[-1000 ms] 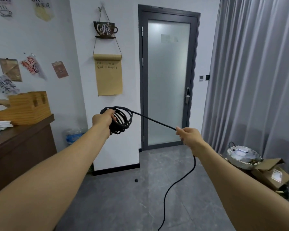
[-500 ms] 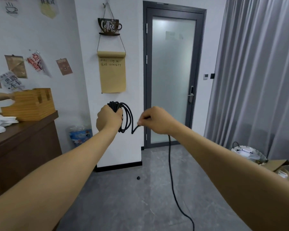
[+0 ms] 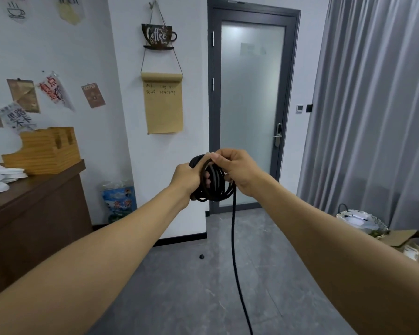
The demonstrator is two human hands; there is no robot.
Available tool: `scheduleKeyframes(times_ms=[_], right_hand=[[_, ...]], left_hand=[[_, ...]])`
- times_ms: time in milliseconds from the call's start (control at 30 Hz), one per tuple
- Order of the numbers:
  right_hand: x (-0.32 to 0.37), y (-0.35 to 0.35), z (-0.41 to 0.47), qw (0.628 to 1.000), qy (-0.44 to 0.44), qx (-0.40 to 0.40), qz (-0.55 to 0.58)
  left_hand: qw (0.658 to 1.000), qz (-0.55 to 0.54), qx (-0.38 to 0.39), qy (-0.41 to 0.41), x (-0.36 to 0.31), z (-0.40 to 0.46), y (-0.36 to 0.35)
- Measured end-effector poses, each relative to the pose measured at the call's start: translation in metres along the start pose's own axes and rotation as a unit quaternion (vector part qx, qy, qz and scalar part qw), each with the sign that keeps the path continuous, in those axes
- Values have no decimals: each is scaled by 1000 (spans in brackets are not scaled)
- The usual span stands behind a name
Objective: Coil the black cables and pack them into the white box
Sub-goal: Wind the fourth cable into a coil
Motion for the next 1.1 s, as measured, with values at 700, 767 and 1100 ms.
scheduleKeyframes(times_ms=[700,767,1100], right_hand=[[-28,20,8,992,-100,-41,-72],[-34,28,9,990,-114,-44,-76],[-75,81,-9,967,-162,-140,-139]], left_hand=[[987,-23,131,91,17,-7,-4],[988,-27,124,91,17,-4,4],[986,-121,-59,99,18,28,78]])
Point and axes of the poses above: each hand's wrist, its own z-axis towards the middle knuckle, its own y-axis out of the back of the hand, x = y × z, the point moved 5 cm from there along z, towards the middle knuckle, and after that the axes turned 1 degree about -x, right-handed, at the moved point
